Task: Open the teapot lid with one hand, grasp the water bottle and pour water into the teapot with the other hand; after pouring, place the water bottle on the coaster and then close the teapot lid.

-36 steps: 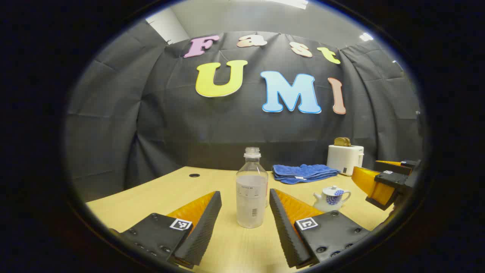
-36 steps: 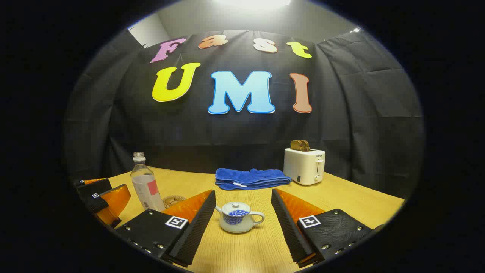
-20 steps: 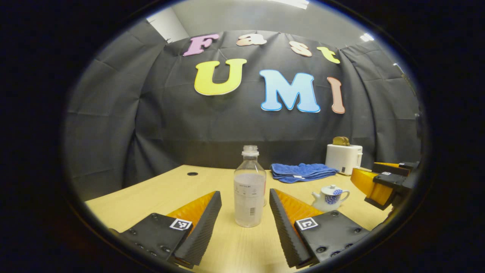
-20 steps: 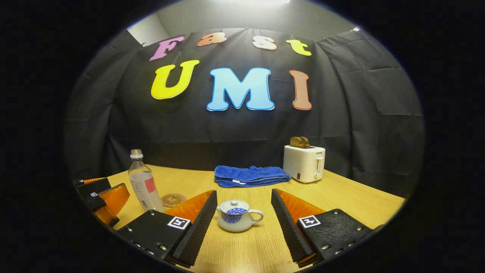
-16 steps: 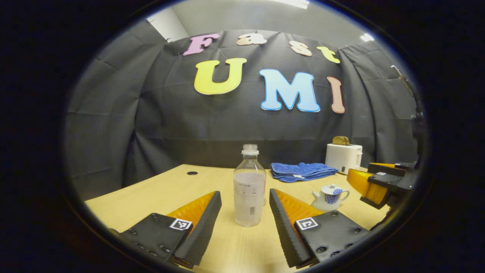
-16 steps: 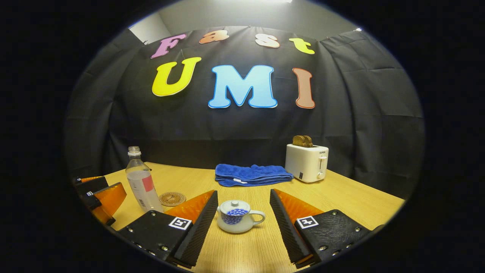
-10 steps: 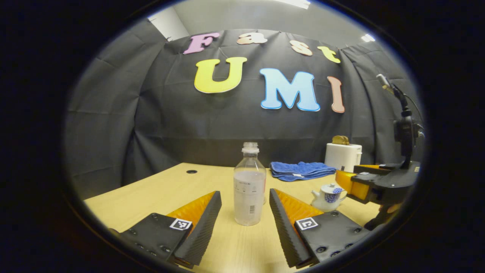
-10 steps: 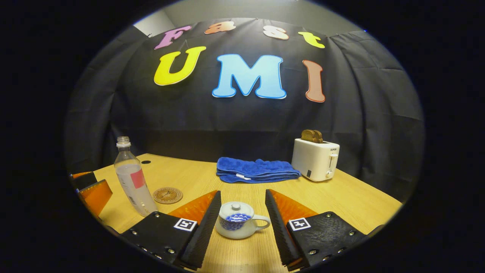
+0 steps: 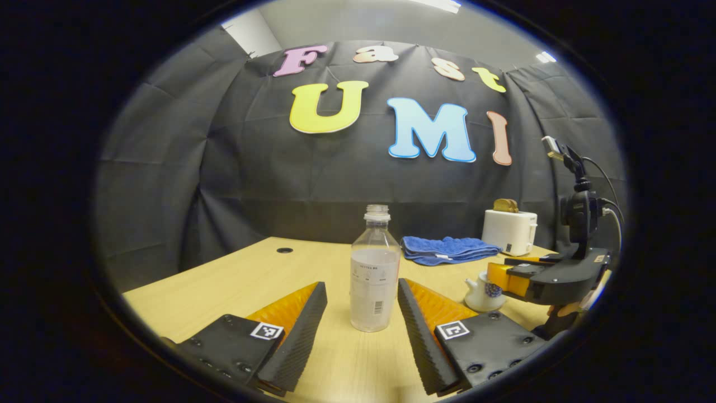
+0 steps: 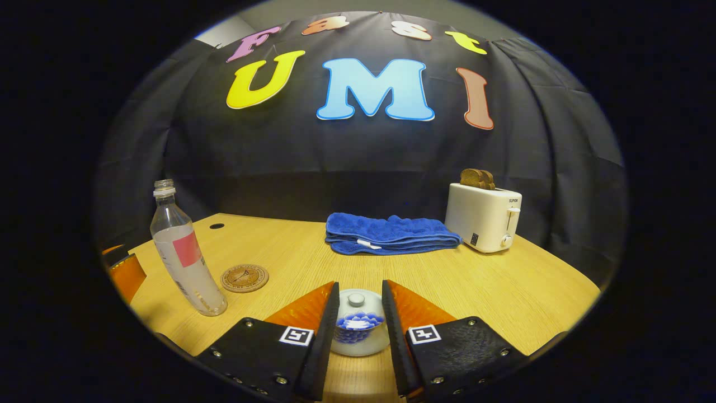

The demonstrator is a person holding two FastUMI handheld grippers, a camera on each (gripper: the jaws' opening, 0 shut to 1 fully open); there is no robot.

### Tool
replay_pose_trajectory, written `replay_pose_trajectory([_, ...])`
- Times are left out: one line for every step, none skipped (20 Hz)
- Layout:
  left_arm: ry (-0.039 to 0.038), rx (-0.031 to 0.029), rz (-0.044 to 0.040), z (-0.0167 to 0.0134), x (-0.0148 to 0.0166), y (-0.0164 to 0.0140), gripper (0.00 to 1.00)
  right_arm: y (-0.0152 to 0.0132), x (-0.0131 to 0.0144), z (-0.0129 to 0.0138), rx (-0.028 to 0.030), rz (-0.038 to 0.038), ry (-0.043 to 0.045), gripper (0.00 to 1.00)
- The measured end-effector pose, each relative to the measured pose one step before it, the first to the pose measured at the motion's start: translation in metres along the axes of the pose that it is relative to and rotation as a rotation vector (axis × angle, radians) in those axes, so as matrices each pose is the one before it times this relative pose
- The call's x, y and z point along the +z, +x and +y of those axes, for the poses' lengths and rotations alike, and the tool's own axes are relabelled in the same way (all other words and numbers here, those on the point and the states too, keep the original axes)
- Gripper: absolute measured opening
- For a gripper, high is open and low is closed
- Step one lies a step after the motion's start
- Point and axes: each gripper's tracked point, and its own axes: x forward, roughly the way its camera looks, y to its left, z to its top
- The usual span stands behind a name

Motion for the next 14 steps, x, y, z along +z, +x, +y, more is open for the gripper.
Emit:
replay_pose_trajectory([-0.0027, -0.00052, 0.00242, -0.00001, -0.00167, 0.0003, 0.87, 0.00114, 0.00173, 0.00061, 0.00153, -0.00359, -0.00074, 0.47])
replay_pose_trajectory([-0.00195, 0.00001, 0.00143, 0.00083, 0.00023, -0.00032, 0.87, -0.00274, 0.00242, -0.00155, -0.01101, -0.00302, 0.00158, 0.47])
replay_pose_trajectory([-0.00055, 0.00085, 0.00039, 0.00061, -0.00111, 0.00095, 0.87, 0.00403, -0.00076, 0.00238, 0.0024, -0.00003, 0.00169, 0.37])
replay_pose_trajectory([0.00134, 0.00157, 0.00006, 0.00069, 0.00077, 0.00044, 0.87, -0.00092, -0.00228, 0.00001, -0.00155, -0.00055, -0.006, 0.21])
replay_pose_trajectory([0.00102, 0.00108, -0.00154, 0.00077, -0.00017, -0.00011, 0.87, 0.00015, 0.00135, 0.00125, 0.0017, 0.00035, -0.00504, 0.2])
replay_pose_trajectory([0.00112, 0.0, -0.00139, 0.00017, 0.00093, -0.00029, 0.87, -0.00034, 0.00018, 0.00053, 0.00054, -0.00137, -0.0042, 0.21])
replay_pose_trajectory([0.00129, -0.00066, 0.00063, 0.00036, -0.00067, 0.00086, 0.87, 0.00543, 0.00272, -0.00479, -0.00878, -0.00561, 0.01198, 0.2])
replay_pose_trajectory([0.00187, -0.00001, 0.00139, -0.00009, -0.00006, 0.00088, 0.87, -0.01323, -0.00075, -0.00345, 0.00209, -0.00294, 0.01924, 0.13])
replay_pose_trajectory([0.0002, 0.0013, 0.00271, 0.00067, -0.00186, 0.0013, 0.87, 0.00656, -0.00097, 0.00155, -0.00237, -0.00106, 0.00142, 0.05])
replay_pose_trajectory([-0.00134, -0.00017, 0.00261, 0.00041, -0.00035, 0.00033, 0.87, -0.00014, -0.00281, 0.00591, 0.00079, 0.00394, 0.00336, 0.05])
replay_pose_trajectory([-0.0008, -0.00106, 0.00347, -0.00011, -0.0015, 0.00043, 0.87, -0.00032, 0.00088, 0.00135, 0.00269, -0.00182, -0.00261, 0.05])
replay_pose_trajectory([0.00137, -0.00095, 0.0043, -0.00061, -0.00046, 0.00084, 0.87, 0.00057, 0.00076, -0.0008, 0.00307, 0.0018, -0.00007, 0.05])
replay_pose_trajectory([0.00145, -0.00051, 0.00294, 0.00003, -0.00176, 0.00208, 0.87, -0.00002, 0.0014, -0.0004, 0.00402, -0.00216, 0.00162, 0.05])
replay_pose_trajectory([0.0003, -0.00188, 0.00267, -0.00001, -0.00021, 0.00085, 0.87, -0.00106, 0.00002, -0.00073, 0.00183, -0.00145, 0.00431, 0.05])
